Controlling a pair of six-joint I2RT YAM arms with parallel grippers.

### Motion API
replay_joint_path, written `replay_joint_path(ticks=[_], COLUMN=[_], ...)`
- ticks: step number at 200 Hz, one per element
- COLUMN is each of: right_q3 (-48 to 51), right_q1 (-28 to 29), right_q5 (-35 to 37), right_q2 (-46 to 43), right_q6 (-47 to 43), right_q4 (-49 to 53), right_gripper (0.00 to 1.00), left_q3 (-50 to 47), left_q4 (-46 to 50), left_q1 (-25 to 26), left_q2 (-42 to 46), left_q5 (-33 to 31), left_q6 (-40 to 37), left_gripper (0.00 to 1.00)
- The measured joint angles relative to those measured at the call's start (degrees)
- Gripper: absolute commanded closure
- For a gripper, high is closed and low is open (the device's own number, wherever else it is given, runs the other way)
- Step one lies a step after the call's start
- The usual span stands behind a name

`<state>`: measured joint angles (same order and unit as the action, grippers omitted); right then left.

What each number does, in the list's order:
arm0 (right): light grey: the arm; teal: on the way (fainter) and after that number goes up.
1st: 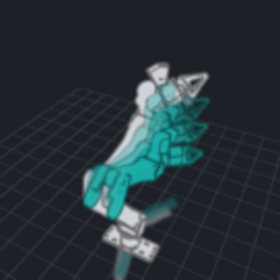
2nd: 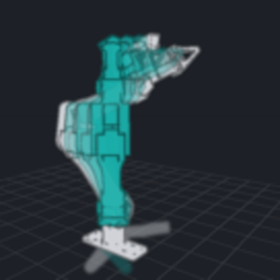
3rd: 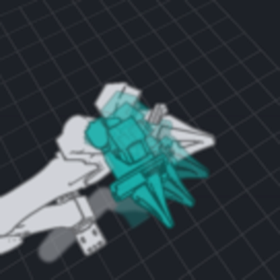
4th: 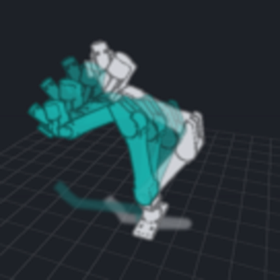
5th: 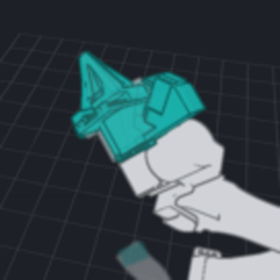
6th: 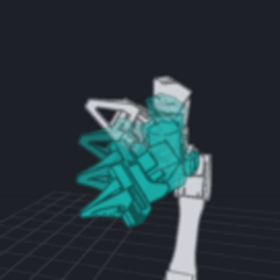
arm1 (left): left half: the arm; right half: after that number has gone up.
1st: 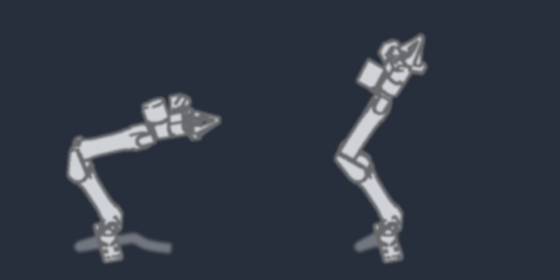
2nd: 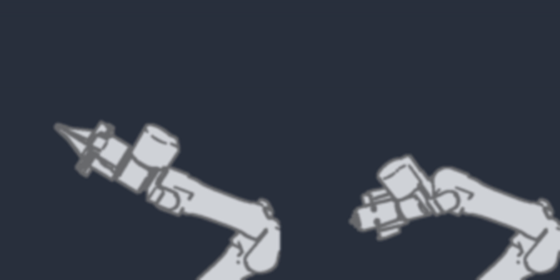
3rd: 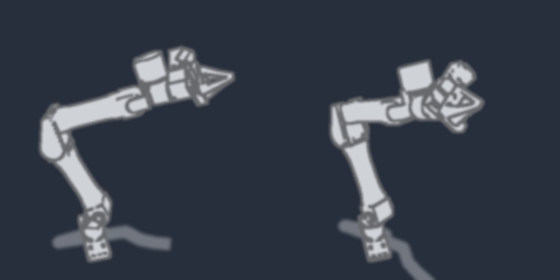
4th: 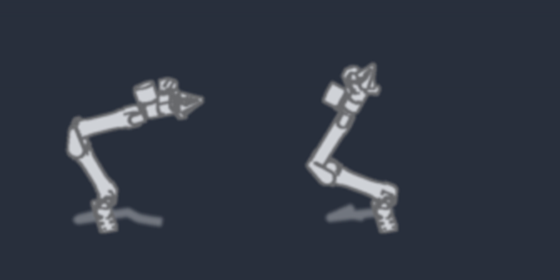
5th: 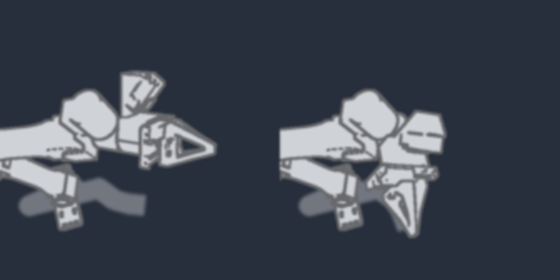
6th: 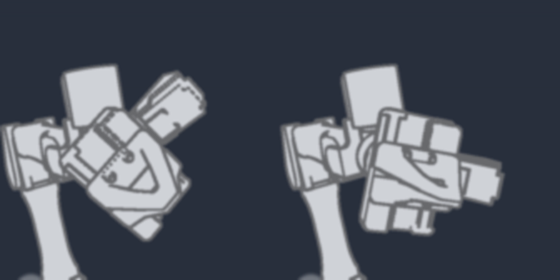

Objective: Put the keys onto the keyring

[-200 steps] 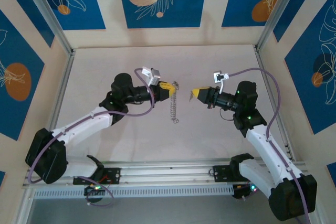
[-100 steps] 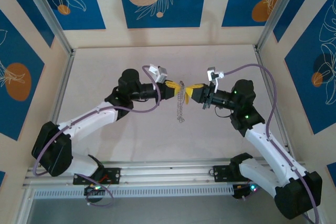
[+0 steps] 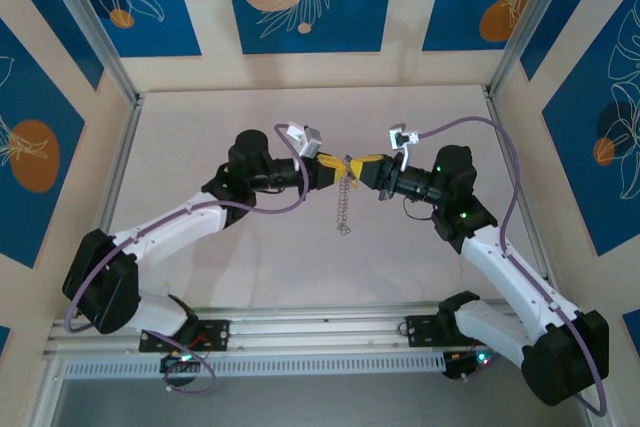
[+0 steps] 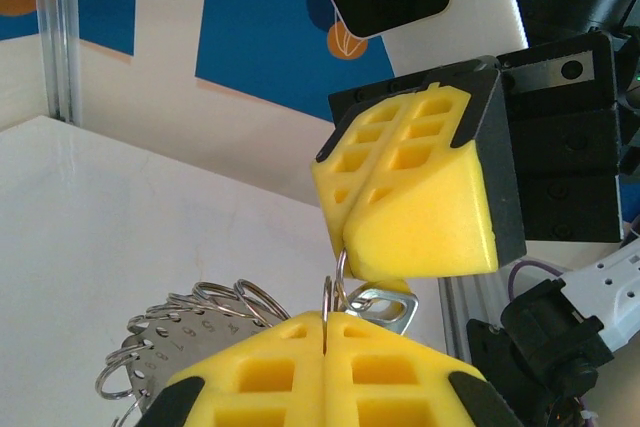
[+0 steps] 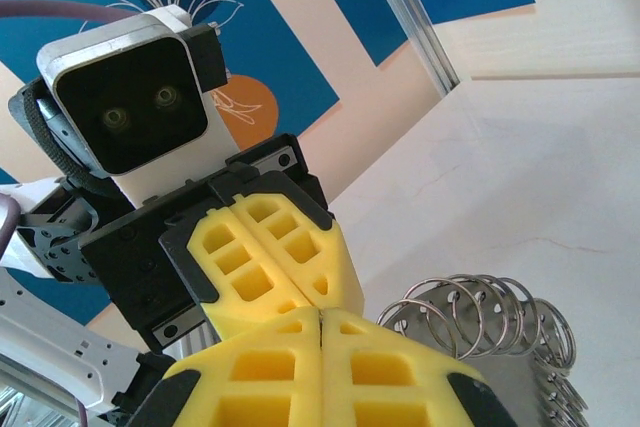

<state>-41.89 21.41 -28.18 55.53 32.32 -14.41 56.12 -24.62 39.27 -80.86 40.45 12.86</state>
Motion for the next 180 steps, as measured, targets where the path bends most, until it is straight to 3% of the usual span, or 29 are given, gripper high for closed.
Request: replay_joint_path(ticks=[129, 180], right_q3=[-0.87, -0.70], right_q1=[1.36, -0.81], right_q5=[3.52, 3.78], right_q2=[0.94, -0.13], right_q6=[-1.53, -1.53], right_q4=[0.83, 2.89], right_gripper=[1.00, 1.00], left_q3=[0.09, 0.09], left_q4=[0.28, -0.20], left_q1=[0.33, 0.50], left_q2=[-0.33, -0.33], left_q5=[-0.24, -1.42], left_q6=[0.02, 0.07], left_gripper=[1.00, 1.00])
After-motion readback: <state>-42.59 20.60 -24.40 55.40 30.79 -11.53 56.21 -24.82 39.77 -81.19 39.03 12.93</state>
